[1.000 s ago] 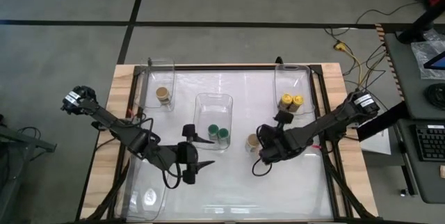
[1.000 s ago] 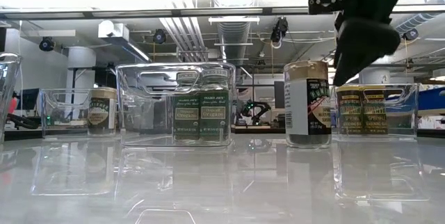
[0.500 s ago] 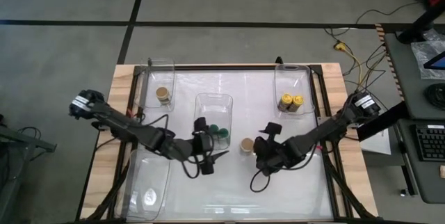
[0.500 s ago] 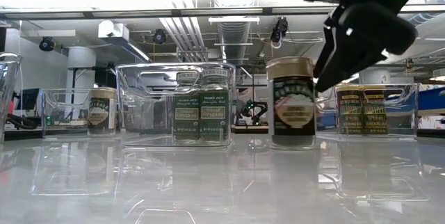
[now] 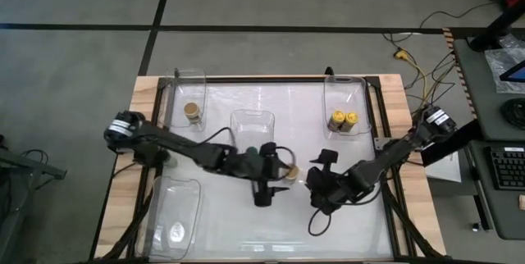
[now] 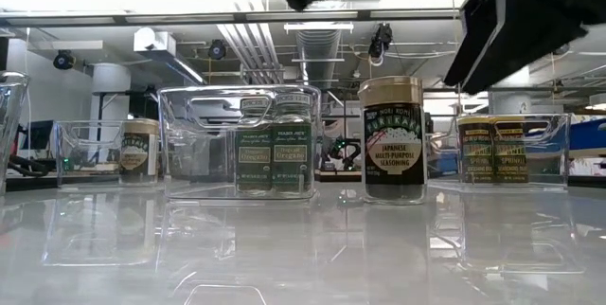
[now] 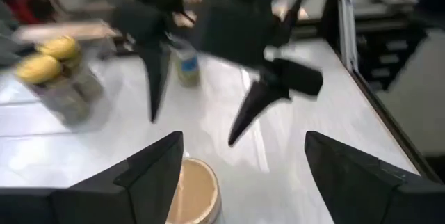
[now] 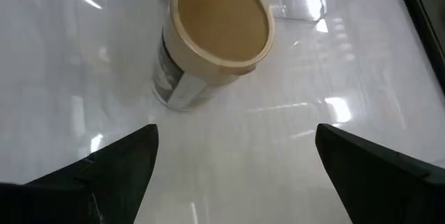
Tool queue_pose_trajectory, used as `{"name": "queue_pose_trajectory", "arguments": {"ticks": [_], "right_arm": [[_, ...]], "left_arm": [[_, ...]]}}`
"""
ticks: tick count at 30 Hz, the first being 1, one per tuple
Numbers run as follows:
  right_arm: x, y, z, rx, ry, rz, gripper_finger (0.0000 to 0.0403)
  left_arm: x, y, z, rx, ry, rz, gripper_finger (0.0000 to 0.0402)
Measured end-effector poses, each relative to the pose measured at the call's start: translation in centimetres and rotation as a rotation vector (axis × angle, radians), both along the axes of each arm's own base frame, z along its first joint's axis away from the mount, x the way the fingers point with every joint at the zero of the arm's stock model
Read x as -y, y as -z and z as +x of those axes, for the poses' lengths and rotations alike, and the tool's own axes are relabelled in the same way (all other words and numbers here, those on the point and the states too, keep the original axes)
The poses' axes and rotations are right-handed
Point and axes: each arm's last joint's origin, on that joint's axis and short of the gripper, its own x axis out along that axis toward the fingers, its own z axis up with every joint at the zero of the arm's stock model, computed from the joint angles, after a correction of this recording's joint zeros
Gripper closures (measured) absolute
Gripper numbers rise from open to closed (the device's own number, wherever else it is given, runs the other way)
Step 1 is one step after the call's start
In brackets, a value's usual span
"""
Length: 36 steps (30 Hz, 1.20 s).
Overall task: Sort spices by type
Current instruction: Put the golden seasoning bottle into the top left transparent bin
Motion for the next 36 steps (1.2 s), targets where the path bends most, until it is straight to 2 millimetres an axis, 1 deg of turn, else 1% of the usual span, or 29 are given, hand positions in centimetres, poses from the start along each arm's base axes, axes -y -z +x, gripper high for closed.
{"name": "queue_pose_trajectory", "arguments": {"ticks": [4,8,12,14,18,21,26,31,36], "right_arm": [[-0.5,-0.8,-0.7,0.035,-0.002,0.032,0.0024],[-1.0,-1.4,-1.4,0.052,-0.012,0.061,0.0024],[-1.5,-1.4,-2.2,0.041,-0.006,0.067,0.0024],[-1.6,-1.4,-2.7,0.028,0.004,0.066,0.0024],[-1.9,-1.2,-3.5,0.009,0.021,0.063,0.0024],[-2.2,-1.1,-3.8,0.008,0.024,0.067,0.0024],[-2.4,-0.7,-4.2,0.006,0.032,0.072,0.0024],[-2.5,-0.6,-4.4,0.009,0.034,0.077,0.0024],[-2.6,-0.6,-4.5,0.014,0.042,0.085,0.0024]], "left_arm": [[-1.3,1.0,2.1,-0.122,0.014,0.029,0.0096],[-2.3,1.7,4.1,-0.199,0.014,0.058,0.0073],[-2.6,2.5,5.8,-0.289,0.073,0.054,0.0056],[-2.7,2.5,6.4,-0.322,0.086,0.063,0.0051],[-2.8,2.4,7.1,-0.395,0.107,0.108,0.0050],[-2.8,3.0,7.6,-0.450,0.110,0.122,0.0050],[-3.0,3.0,8.4,-0.450,0.105,0.124,0.0050],[-3.4,3.4,8.4,-0.473,0.098,0.130,0.0050],[-3.5,2.5,8.4,-0.475,0.111,0.150,0.0050]]}}
